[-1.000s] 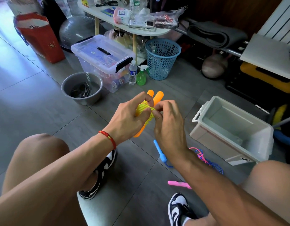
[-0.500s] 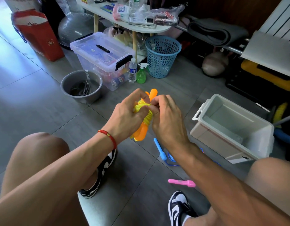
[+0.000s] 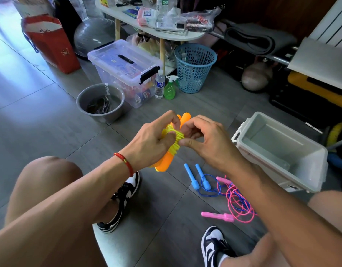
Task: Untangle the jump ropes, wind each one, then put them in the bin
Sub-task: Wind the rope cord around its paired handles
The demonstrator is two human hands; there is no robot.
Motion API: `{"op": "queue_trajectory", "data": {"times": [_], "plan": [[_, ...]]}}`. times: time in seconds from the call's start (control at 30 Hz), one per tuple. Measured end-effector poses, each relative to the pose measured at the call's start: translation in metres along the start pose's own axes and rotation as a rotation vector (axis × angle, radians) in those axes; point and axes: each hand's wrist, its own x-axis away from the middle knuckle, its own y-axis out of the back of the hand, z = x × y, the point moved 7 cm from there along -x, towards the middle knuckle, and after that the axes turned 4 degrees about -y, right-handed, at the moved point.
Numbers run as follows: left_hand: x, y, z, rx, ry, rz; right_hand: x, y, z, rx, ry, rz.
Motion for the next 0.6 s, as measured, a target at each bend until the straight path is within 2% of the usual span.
{"op": "queue_trajectory", "data": {"times": [0.27,0.6], "plan": [[0.001,-0.008,-0.004,-0.004,-0.061,0.135,0.005,0.006,0.006,0.055,0.044,0.007],[0.002,-0.013,0.001,0.140,0.001,0.213,0.005,0.003,0.001,0.004,0.024,0.018]]}}
